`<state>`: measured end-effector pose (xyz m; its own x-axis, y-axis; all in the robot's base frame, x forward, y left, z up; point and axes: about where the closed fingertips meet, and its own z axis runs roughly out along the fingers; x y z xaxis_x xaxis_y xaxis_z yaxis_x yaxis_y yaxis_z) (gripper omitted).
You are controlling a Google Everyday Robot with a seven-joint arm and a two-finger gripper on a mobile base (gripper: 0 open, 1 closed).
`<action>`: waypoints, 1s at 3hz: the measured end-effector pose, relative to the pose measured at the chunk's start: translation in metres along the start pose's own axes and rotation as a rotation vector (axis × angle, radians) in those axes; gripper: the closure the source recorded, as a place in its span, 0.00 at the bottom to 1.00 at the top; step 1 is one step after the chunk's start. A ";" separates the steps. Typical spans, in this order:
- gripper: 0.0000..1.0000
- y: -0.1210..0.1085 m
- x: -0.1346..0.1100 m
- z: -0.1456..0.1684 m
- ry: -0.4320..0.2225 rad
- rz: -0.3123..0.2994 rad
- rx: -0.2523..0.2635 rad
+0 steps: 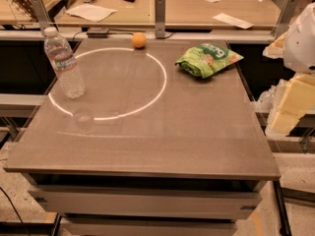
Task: Move water bottle near green rice chip bag
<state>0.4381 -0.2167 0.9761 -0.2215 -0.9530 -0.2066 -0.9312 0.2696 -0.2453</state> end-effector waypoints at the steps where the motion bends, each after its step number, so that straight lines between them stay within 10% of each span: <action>1: 0.00 0.000 0.000 0.000 0.000 0.000 0.000; 3: 0.00 0.006 0.014 0.013 -0.231 0.170 -0.033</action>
Offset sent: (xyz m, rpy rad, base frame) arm -0.0108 -0.0030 -0.0217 0.3113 0.0659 -0.0721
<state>0.4328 -0.2263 0.9594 -0.3074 -0.8368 -0.4531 -0.8959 0.4150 -0.1587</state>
